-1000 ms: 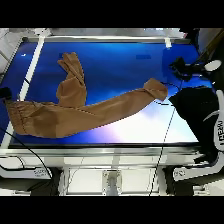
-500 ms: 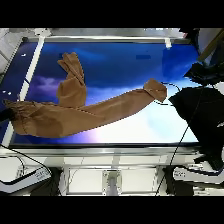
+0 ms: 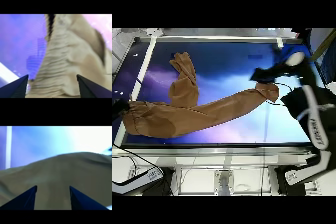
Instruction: Fold the clothes and pants, and hang the long-sleeved shirts on hangers.
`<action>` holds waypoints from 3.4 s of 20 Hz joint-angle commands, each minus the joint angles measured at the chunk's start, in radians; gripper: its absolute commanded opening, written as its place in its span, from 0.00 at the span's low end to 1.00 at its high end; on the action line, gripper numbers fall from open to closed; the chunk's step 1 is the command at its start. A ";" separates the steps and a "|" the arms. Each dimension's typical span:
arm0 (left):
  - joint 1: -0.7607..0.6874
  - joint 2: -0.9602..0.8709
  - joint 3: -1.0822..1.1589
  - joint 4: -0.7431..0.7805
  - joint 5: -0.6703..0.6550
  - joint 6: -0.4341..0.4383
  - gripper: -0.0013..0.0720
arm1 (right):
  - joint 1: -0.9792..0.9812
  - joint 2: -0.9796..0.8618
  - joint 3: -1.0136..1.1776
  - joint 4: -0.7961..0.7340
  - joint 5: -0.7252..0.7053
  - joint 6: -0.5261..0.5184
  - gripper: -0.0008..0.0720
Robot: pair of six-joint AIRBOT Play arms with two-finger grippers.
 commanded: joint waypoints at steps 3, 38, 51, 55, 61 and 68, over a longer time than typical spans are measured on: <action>-0.175 -0.021 0.084 -0.269 0.023 0.201 0.95 | 0.296 -0.310 0.113 0.257 -0.302 0.005 0.64; -0.655 -0.727 0.716 -0.136 0.003 0.132 0.07 | 0.380 -0.380 0.306 0.166 0.040 -0.101 0.64; -1.028 -0.569 0.734 -0.141 -0.216 0.220 0.05 | 0.126 -0.085 0.306 0.045 0.151 -0.096 0.63; -1.281 -0.571 0.733 -0.140 -0.245 0.223 0.05 | -0.030 0.068 0.306 0.016 0.152 -0.096 0.63; -1.512 -0.575 0.734 -0.116 -0.247 0.223 0.05 | -0.186 0.134 0.305 -0.021 0.165 -0.096 0.63; -1.353 -0.358 0.734 0.638 -0.365 0.000 0.95 | -0.157 0.011 0.302 -0.091 0.200 -0.149 0.64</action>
